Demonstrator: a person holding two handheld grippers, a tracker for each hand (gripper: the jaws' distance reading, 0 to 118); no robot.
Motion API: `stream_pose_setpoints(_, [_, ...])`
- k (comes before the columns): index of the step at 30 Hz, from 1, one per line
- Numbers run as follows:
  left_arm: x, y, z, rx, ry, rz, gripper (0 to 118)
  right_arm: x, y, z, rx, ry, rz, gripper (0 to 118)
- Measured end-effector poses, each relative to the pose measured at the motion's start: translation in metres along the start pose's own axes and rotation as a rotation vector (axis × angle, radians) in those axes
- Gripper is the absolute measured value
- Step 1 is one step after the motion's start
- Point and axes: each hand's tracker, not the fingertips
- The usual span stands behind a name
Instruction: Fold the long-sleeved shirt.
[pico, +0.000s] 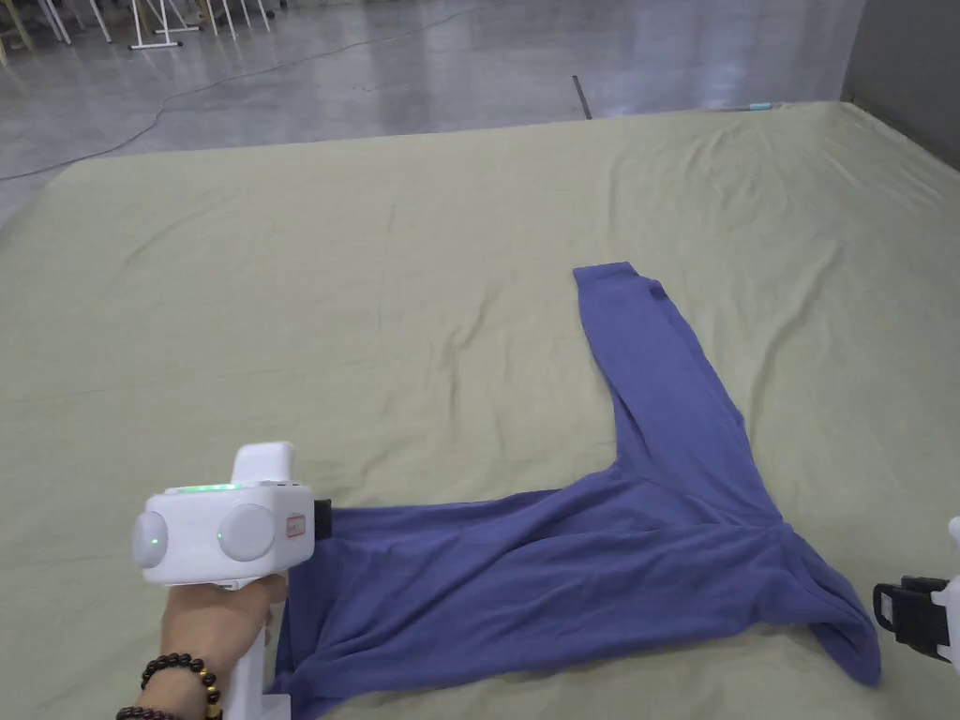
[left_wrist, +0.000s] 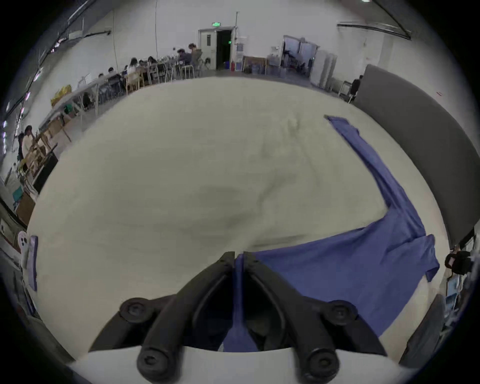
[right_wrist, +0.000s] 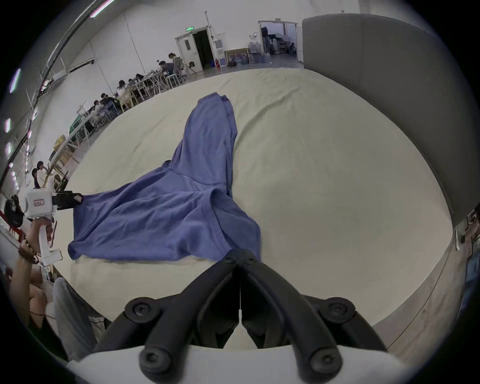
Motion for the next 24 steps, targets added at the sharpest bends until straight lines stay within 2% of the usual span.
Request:
stream_pose_setpoints(5, [0.003,0.018,0.045,0.106,-0.061,-0.012,3,0.004,0.000,0.014,0.053,-0.003,-0.033,3])
stream_pose_setpoints(6, [0.004,0.021,0.051,0.125,-0.067,-0.015,3,0.006,0.000,0.012,0.066,-0.017,-0.050,10])
stream_pose_setpoints(7, [0.010,0.024,0.062,0.144,-0.073,-0.016,3,0.007,-0.001,0.006,0.053,-0.029,-0.042,41])
stream_pose_setpoints(8, [0.013,0.027,0.067,0.155,-0.082,-0.015,3,0.009,-0.002,-0.005,-0.003,-0.057,-0.021,107])
stream_pose_setpoints(9, [0.015,0.029,0.070,0.164,-0.086,-0.012,3,0.016,-0.002,-0.020,-0.053,-0.083,-0.014,118])
stream_pose_setpoints(10, [0.016,0.031,0.073,0.171,-0.089,-0.010,3,0.017,-0.005,-0.029,-0.058,-0.077,-0.003,118])
stream_pose_setpoints(13, [0.023,0.036,0.081,0.184,-0.092,-0.013,3,0.015,-0.012,-0.057,-0.121,-0.065,-0.006,107])
stream_pose_setpoints(14, [0.025,0.037,0.082,0.186,-0.095,-0.016,3,0.014,-0.015,-0.070,-0.139,-0.058,0.006,98])
stream_pose_setpoints(15, [0.025,0.039,0.082,0.186,-0.097,-0.016,3,0.012,-0.017,-0.082,-0.151,-0.066,0.021,86])
stream_pose_setpoints(17, [0.027,0.039,0.082,0.184,-0.101,-0.021,3,0.003,-0.019,-0.094,-0.175,-0.113,0.070,53])
stream_pose_setpoints(18, [0.028,0.038,0.081,0.180,-0.101,-0.022,3,0.000,-0.019,-0.094,-0.160,-0.128,0.079,49])
stream_pose_setpoints(19, [0.026,0.039,0.080,0.177,-0.099,-0.024,3,-0.002,-0.017,-0.089,-0.134,-0.121,0.075,34])
stream_pose_setpoints(20, [0.026,0.039,0.080,0.176,-0.093,-0.025,3,-0.001,-0.015,-0.081,-0.086,-0.109,0.076,10])
stream_pose_setpoints(22, [0.026,0.037,0.084,0.188,-0.094,-0.019,3,0.002,-0.009,-0.060,-0.036,-0.057,-0.006,10])
stream_pose_setpoints(24, [0.024,0.040,0.092,0.220,-0.109,-0.012,3,0.003,-0.001,-0.039,0.018,-0.016,0.005,10])
